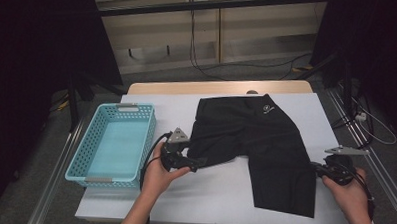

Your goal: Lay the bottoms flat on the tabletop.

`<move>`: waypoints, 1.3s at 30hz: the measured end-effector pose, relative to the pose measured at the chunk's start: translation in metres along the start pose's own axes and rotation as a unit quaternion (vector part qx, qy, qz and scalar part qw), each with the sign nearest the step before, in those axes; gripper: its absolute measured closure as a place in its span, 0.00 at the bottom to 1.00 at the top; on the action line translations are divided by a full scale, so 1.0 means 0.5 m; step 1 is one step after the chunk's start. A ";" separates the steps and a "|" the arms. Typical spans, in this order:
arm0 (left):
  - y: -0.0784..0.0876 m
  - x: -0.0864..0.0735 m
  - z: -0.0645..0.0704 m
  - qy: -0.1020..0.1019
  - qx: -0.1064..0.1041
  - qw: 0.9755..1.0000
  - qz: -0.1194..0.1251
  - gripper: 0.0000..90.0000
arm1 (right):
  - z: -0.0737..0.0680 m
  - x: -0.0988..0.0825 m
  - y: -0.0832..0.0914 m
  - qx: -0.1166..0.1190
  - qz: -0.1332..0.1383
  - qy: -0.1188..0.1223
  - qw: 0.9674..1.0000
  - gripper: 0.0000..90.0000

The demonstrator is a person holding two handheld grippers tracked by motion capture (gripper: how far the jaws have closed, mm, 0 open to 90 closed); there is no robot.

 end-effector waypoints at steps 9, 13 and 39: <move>-0.004 0.000 0.004 -0.002 -0.003 1.000 -0.003 0.16 | -0.086 0.022 0.012 0.015 0.023 0.053 0.998 0.62; -0.005 -0.001 0.005 0.000 -0.005 1.000 -0.003 0.16 | -0.159 0.030 0.027 0.044 0.036 0.073 0.996 0.52; -0.003 0.010 0.004 -0.006 -0.004 1.000 0.002 0.16 | -0.380 -0.046 0.059 0.173 -0.005 0.165 0.971 0.99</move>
Point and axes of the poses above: each handheld gripper's, and its own axes: y roughly backward along the jaws, x roughly out of its top, z roughly to its right, the point moved 10 cm from there along -y, roughly forward along the jaws, and after that the axes turned 6 degrees about -x, right-handed, at the moved point
